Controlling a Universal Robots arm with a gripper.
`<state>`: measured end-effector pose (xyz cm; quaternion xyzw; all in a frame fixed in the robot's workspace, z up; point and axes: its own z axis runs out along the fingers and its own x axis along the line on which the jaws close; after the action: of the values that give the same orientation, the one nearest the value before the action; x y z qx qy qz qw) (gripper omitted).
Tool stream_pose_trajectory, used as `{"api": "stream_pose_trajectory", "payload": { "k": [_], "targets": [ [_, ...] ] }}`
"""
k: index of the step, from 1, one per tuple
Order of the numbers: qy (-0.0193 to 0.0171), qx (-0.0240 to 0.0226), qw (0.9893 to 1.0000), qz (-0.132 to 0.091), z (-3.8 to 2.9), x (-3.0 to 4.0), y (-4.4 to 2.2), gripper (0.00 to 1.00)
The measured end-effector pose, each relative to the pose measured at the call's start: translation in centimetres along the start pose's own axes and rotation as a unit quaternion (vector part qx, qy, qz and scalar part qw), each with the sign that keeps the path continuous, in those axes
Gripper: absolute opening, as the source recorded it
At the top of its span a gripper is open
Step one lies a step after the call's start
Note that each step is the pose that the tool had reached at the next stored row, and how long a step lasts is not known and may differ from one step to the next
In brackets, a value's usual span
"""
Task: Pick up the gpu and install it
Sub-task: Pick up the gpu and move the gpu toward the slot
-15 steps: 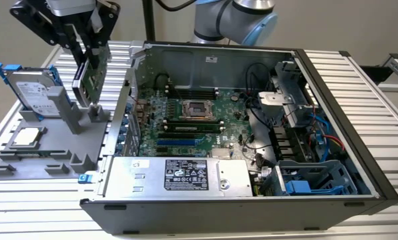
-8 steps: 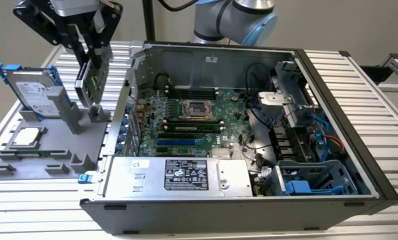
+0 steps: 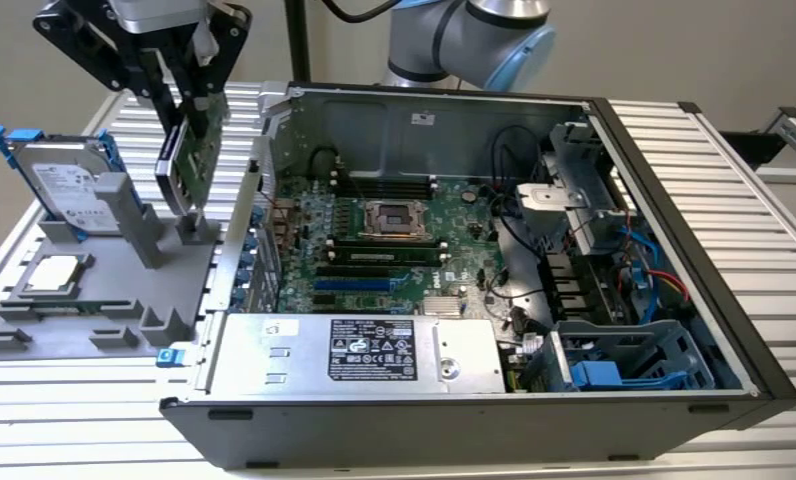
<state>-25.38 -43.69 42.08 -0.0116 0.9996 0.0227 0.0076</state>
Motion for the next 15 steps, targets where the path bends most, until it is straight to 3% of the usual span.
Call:
{"api": "stream_pose_trajectory", "payload": {
  "k": [15],
  "targets": [
    [0.0001,0.0,1.0,-0.001,0.01,-0.9,-0.02,0.0]
  ]
}}
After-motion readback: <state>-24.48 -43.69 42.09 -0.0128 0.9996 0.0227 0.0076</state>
